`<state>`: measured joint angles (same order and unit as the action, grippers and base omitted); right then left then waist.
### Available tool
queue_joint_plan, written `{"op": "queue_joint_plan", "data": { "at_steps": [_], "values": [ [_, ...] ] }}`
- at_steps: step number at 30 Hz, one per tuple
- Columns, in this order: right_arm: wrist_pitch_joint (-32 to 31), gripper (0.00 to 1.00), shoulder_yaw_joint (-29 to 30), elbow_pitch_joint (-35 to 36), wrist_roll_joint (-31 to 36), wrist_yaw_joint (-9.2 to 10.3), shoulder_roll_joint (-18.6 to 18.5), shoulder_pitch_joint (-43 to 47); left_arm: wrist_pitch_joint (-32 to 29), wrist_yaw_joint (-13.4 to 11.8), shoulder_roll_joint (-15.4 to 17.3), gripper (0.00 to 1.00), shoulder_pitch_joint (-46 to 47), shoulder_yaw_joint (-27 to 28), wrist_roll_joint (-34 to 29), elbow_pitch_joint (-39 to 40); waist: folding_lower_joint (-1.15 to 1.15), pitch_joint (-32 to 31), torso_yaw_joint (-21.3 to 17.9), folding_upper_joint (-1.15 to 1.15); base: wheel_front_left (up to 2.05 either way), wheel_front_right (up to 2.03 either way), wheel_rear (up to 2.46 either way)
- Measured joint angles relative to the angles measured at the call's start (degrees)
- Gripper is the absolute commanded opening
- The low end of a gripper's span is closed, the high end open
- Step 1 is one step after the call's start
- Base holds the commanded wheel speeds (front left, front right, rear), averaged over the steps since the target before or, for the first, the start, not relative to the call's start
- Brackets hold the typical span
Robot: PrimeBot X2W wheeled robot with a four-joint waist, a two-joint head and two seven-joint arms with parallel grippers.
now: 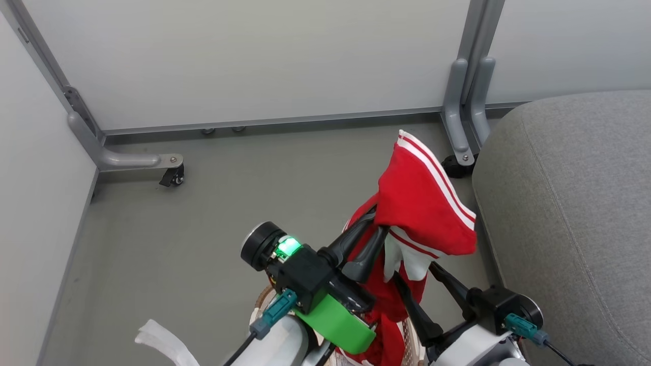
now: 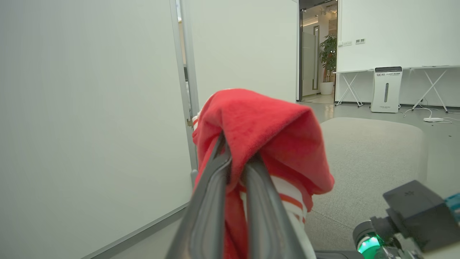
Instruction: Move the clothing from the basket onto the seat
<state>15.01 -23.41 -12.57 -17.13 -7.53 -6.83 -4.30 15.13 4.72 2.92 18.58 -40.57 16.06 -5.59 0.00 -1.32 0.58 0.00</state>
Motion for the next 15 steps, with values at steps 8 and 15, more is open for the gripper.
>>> {"op": "queue_joint_plan", "data": {
  "at_steps": [8,15],
  "values": [
    [0.00,1.00,3.44,-0.88,3.70,0.00,1.53,-1.08,0.00,-0.70,0.00,0.00,0.87,-1.25,0.48,-0.57,0.00,0.33,0.38,0.00,0.00,0.00,0.00],
    [0.00,1.00,1.34,-0.80,5.61,0.00,1.23,-1.91,-0.01,-0.59,0.00,0.00,1.58,-2.46,0.81,-1.34,0.00,0.61,0.48,0.00,0.00,0.00,0.00]
  ]
}}
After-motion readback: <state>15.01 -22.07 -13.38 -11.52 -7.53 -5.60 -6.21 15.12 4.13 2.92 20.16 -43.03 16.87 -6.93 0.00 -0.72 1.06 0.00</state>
